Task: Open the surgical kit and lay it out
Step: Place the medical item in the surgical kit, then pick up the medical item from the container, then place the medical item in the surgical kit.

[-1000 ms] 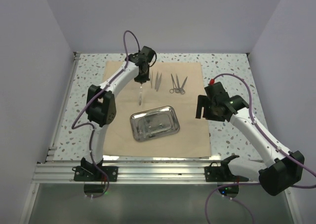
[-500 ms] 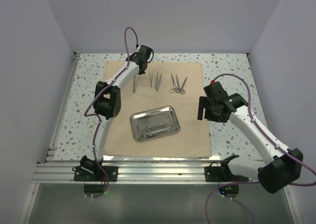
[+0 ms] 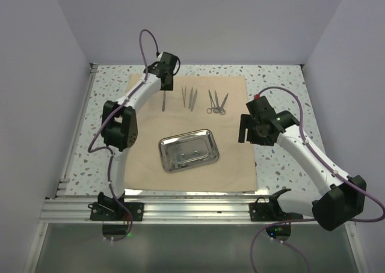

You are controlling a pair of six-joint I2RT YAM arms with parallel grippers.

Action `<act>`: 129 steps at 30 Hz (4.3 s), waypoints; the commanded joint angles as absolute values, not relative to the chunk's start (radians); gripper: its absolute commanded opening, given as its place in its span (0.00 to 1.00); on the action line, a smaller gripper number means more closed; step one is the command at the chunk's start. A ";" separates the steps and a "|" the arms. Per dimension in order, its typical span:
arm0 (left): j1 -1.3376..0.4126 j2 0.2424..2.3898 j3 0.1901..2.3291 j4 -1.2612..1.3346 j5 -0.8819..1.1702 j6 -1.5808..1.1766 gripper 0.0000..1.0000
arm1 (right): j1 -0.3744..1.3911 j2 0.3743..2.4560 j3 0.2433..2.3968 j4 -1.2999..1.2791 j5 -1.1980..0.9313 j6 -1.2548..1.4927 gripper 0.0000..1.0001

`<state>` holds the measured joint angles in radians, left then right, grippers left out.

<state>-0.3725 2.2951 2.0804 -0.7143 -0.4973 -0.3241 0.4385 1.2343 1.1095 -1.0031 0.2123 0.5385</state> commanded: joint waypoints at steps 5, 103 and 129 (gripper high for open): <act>-0.508 1.843 1.519 -0.759 -0.307 -0.526 0.59 | 0.442 1.146 1.054 -0.931 0.166 0.557 0.77; -0.497 2.100 1.983 -0.922 -0.407 -0.503 0.00 | 0.443 1.068 1.046 -1.000 0.192 0.518 0.78; -0.377 2.093 1.921 -0.946 -0.258 -0.452 0.50 | 0.443 1.163 1.109 -0.957 0.184 0.518 0.78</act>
